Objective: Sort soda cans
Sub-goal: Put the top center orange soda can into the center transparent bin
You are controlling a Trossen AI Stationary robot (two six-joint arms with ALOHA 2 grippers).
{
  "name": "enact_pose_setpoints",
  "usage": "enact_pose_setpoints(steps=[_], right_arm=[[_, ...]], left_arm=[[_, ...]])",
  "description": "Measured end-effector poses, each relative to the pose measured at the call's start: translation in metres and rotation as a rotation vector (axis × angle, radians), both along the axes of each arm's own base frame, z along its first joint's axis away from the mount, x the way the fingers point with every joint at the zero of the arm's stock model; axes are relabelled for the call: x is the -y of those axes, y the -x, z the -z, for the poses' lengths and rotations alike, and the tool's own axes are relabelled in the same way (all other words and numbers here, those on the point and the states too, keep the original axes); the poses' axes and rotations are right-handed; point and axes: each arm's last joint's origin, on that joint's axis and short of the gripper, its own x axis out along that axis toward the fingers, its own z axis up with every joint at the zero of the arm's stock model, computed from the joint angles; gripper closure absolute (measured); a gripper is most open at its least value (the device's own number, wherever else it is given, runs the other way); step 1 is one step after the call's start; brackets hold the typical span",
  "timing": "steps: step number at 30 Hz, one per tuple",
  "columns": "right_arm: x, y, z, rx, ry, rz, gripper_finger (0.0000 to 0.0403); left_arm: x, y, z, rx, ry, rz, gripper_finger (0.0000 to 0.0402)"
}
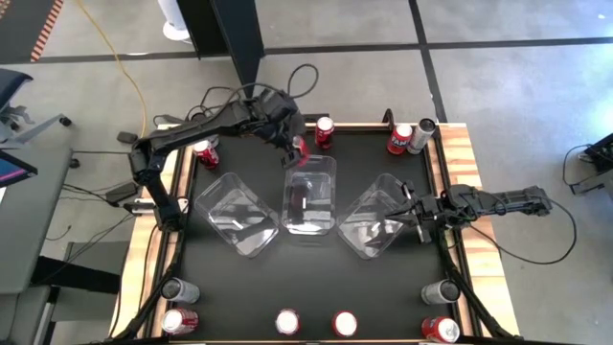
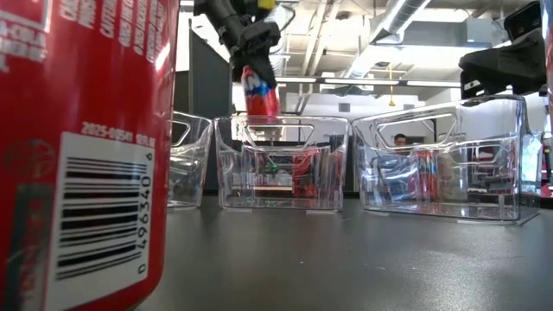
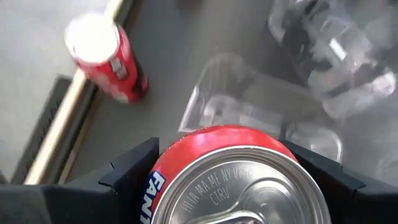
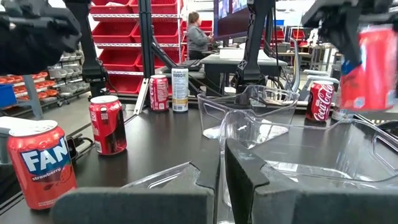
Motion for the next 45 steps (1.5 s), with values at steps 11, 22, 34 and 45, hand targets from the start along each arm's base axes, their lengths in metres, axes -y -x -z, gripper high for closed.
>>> enact_pose_setpoints(steps=[11, 22, 34, 45], right_arm=[[0.000, 0.000, 0.000, -0.001, 0.000, 0.000, 0.0359], [0.000, 0.000, 0.000, -0.001, 0.000, 0.000, 0.0359], [0.000, 0.000, 0.000, -0.001, 0.000, 0.000, 0.0359], [0.000, 0.000, 0.000, -0.002, -0.006, 0.000, 0.0359]], left_arm=[[0.002, -0.002, 0.037, -0.026, 0.056, 0.009, 0.0106], [0.002, -0.002, 0.061, -0.023, 0.078, 0.005, 0.0106], [0.003, -0.012, 0.089, -0.046, 0.103, 0.007, 0.0106], [-0.002, -0.025, 0.118, -0.111, 0.101, -0.003, 0.0104]])
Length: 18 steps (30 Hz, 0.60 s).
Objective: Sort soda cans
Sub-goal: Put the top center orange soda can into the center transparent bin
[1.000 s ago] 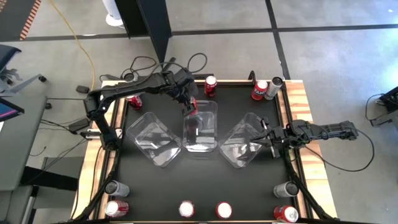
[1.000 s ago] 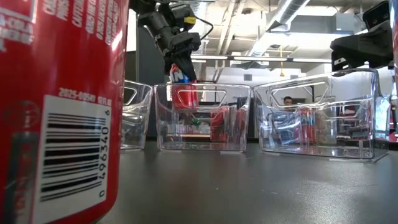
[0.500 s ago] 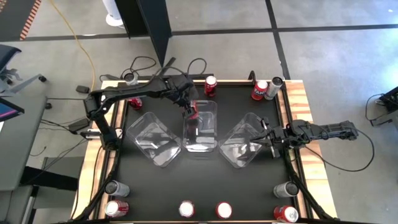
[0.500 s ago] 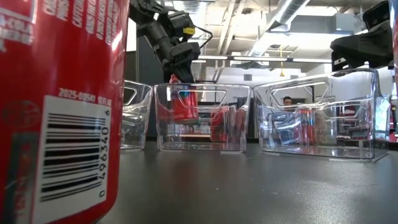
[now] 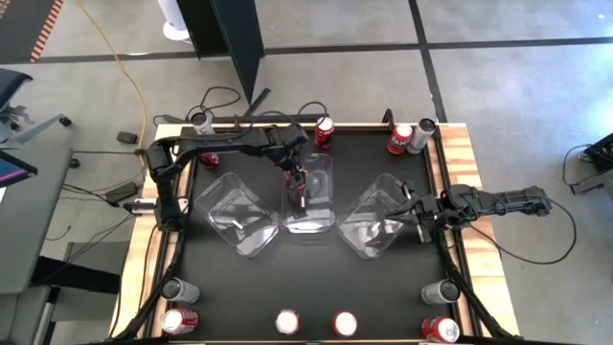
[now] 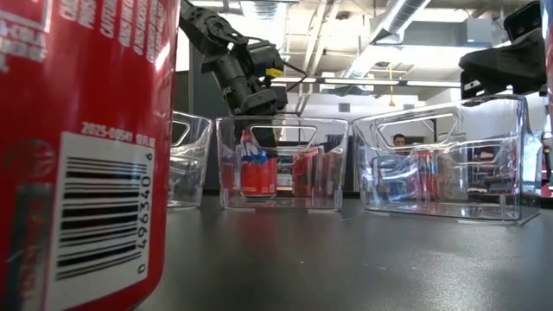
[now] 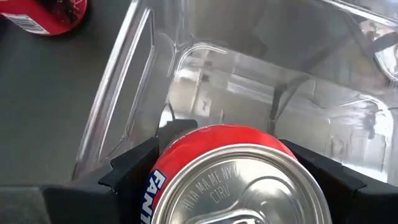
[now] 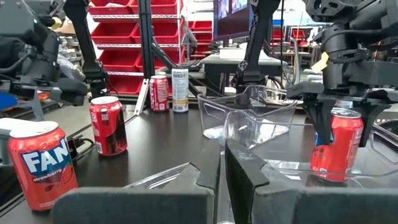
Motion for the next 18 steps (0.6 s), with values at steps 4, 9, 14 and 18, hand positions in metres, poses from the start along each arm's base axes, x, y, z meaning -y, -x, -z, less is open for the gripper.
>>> enact_pose_setpoints(steps=[4, 9, 14, 18], right_arm=[[0.0000, 0.0000, 0.0002, -0.002, 0.000, 0.000, 0.0359], [0.0000, 0.0000, 0.0003, -0.003, 0.000, 0.000, 0.0359], [0.0000, -0.0001, 0.0004, -0.003, 0.000, 0.000, 0.0359], [0.0000, 0.0000, 0.0004, -0.005, -0.002, 0.000, 0.0359]], left_arm=[[-0.0008, 0.0005, 0.0001, -0.002, -0.002, -0.002, 0.0103], [-0.0010, 0.0007, 0.0002, -0.005, -0.005, 0.002, 0.0103], [-0.0010, 0.0007, 0.0002, -0.005, -0.007, 0.003, 0.0101], [-0.0009, 0.0007, 0.0002, -0.005, -0.006, 0.006, 0.0085]])
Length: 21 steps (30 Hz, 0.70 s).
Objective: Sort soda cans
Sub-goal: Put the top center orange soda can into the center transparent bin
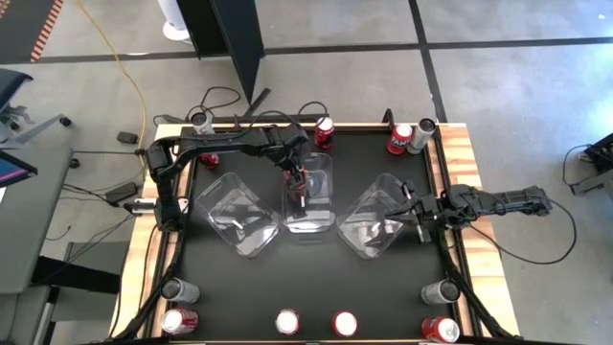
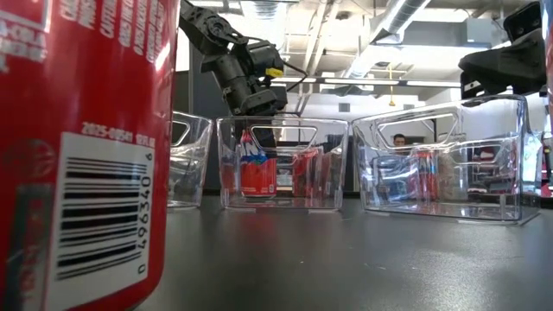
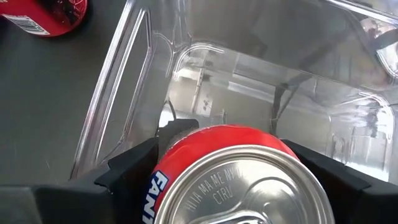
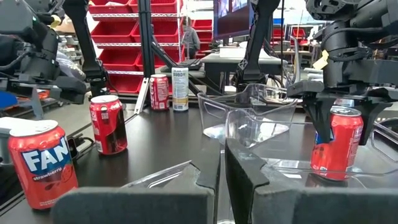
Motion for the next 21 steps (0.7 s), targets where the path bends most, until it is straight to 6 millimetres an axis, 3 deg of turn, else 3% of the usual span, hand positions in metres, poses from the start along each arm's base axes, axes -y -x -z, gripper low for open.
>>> enact_pose_setpoints(steps=[10, 21], right_arm=[[0.000, 0.000, 0.000, -0.003, 0.000, 0.000, 0.0359], [0.000, 0.000, 0.000, -0.003, 0.001, 0.000, 0.0359]], left_arm=[[0.001, 0.000, -0.001, -0.005, 0.003, -0.004, 0.0048], [-0.002, -0.005, -0.028, -0.005, -0.040, -0.001, 0.0047]])
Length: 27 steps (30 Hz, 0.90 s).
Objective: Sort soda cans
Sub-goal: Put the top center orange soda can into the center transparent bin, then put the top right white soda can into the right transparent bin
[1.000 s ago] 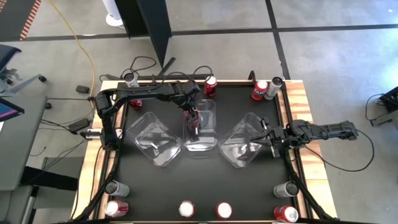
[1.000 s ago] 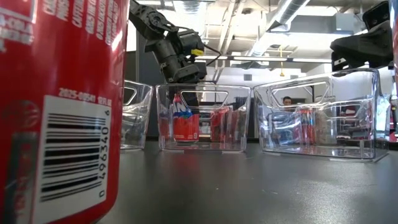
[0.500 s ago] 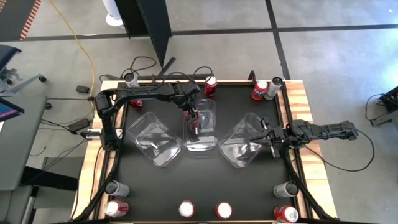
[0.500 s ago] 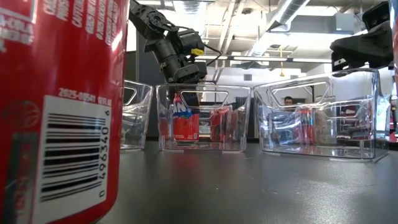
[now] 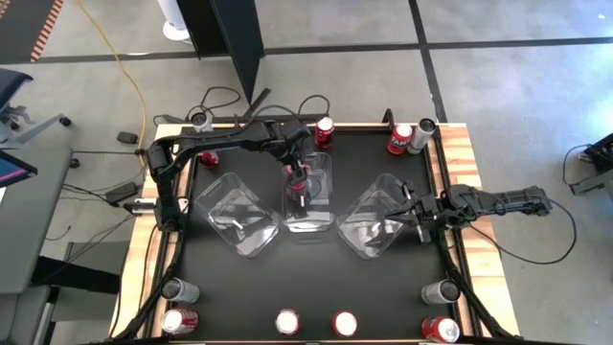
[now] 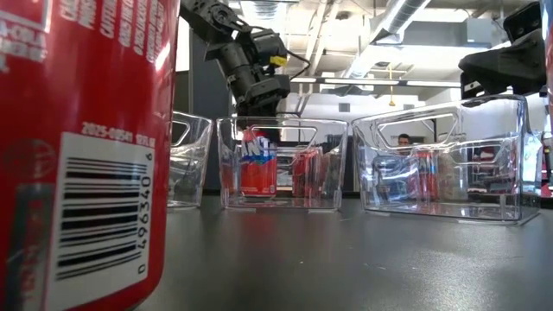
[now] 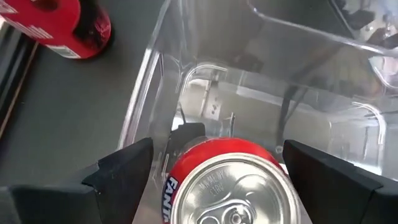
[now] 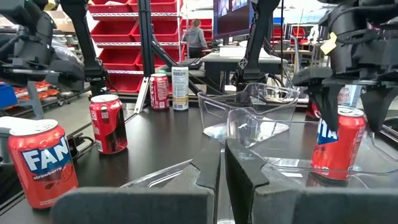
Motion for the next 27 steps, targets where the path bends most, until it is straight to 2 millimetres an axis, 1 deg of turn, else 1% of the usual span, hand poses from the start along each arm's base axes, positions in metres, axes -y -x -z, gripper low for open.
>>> enact_pose_setpoints(steps=[5, 12, 27], right_arm=[[0.000, 0.000, 0.000, 0.000, 0.000, 0.000, 0.0359], [0.000, 0.000, 0.000, 0.000, 0.001, 0.000, 0.0359], [0.000, 0.000, 0.000, 0.000, 0.001, 0.000, 0.0359]], left_arm=[[0.000, 0.001, -0.008, -0.016, -0.004, -0.003, 0.0046], [-0.001, 0.002, -0.021, -0.052, -0.057, -0.014, 0.0046], [0.001, -0.007, -0.062, 0.052, -0.129, 0.028, 0.0046]])
